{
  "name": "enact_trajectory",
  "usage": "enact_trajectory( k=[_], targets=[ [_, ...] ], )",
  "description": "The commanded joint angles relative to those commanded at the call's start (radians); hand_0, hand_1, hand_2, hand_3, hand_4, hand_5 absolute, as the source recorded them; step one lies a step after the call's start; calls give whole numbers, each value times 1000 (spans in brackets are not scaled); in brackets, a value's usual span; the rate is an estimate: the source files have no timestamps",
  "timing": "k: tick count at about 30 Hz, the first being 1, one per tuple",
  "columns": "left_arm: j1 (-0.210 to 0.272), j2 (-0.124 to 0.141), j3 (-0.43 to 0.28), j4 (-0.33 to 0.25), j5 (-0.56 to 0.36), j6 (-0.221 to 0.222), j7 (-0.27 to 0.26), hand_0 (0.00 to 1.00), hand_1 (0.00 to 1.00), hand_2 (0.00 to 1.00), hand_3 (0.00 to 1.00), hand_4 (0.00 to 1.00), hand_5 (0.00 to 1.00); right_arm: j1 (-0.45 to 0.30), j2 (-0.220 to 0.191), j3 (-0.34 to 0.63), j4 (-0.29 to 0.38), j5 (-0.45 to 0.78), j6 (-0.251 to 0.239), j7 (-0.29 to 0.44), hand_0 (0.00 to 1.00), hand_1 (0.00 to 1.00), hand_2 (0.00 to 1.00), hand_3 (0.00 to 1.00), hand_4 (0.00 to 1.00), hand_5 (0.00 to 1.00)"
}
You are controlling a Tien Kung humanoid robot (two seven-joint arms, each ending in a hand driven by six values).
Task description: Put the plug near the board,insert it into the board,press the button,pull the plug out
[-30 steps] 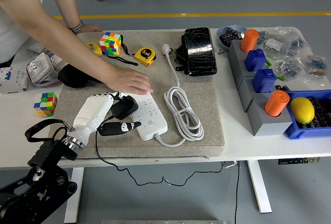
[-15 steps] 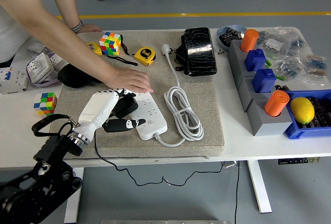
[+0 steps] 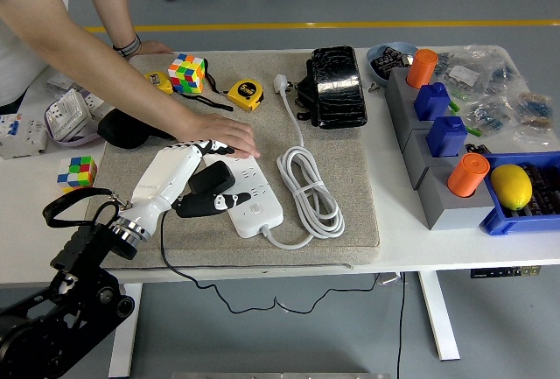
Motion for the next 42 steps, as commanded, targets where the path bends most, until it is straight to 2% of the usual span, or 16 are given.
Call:
enact_trajectory(
  k=[1,4,6,7,10,12,13,18,19,24,25,29,36,42],
  targets=[
    [9,10,-9,-22,-13,-1,-6,598,676,680,706,998,644,0,0,1,0,-1,0,0,495,584,542,506,836,367],
    [38,40,-29,-86,-44,-14,-7,598,676,680,706,998,644,0,0,2,0,-1,0,-1,495,584,542,506,836,367],
    [52,56,-34,-121,-65,-38,13,598,676,680,706,998,644,-1,0,3,0,-2,0,-1,495,584,542,506,836,367],
    [58,65,-34,-138,-78,-56,32,309,425,505,707,998,642,-1,0,5,0,-3,0,-1,493,585,542,507,835,366],
    [70,81,-27,-171,-96,-110,87,309,425,505,707,998,642,-2,-1,7,0,-4,2,-1,493,585,542,507,835,366],
    [73,86,-20,-200,-115,-164,138,309,425,505,707,998,642,-2,-1,7,0,-5,3,-1,493,585,542,507,835,366],
    [72,86,-17,-210,-119,-190,159,146,149,230,676,856,338,-2,-2,6,0,-5,3,-1,493,584,542,507,836,366],
    [35,76,13,-249,-166,-310,255,146,149,230,676,856,338,-4,-3,0,0,-1,4,-2,493,584,542,507,836,366],
    [27,73,20,-249,-170,-326,269,71,87,163,752,589,2,-4,-4,-1,0,0,4,-3,493,585,542,507,836,366],
    [-22,50,65,-225,-178,-383,331,71,87,163,752,589,2,-3,-5,-7,1,2,5,-3,493,585,542,507,836,366],
    [-33,45,76,-220,-178,-397,349,61,91,157,827,773,2,-3,-5,-6,1,2,5,-3,493,585,542,507,835,367],
    [-55,31,101,-203,-175,-426,390,61,91,157,827,773,2,-3,-5,-9,0,6,4,-3,493,585,542,507,835,367],
    [-76,13,123,-166,-160,-454,427,54,92,156,844,777,2,-4,-6,-9,0,7,4,-3,492,586,542,507,836,367],
    [-79,7,130,-157,-156,-465,432,53,94,158,844,784,2,-4,-6,-6,1,4,4,-2,494,585,541,507,836,366]
  ],
)
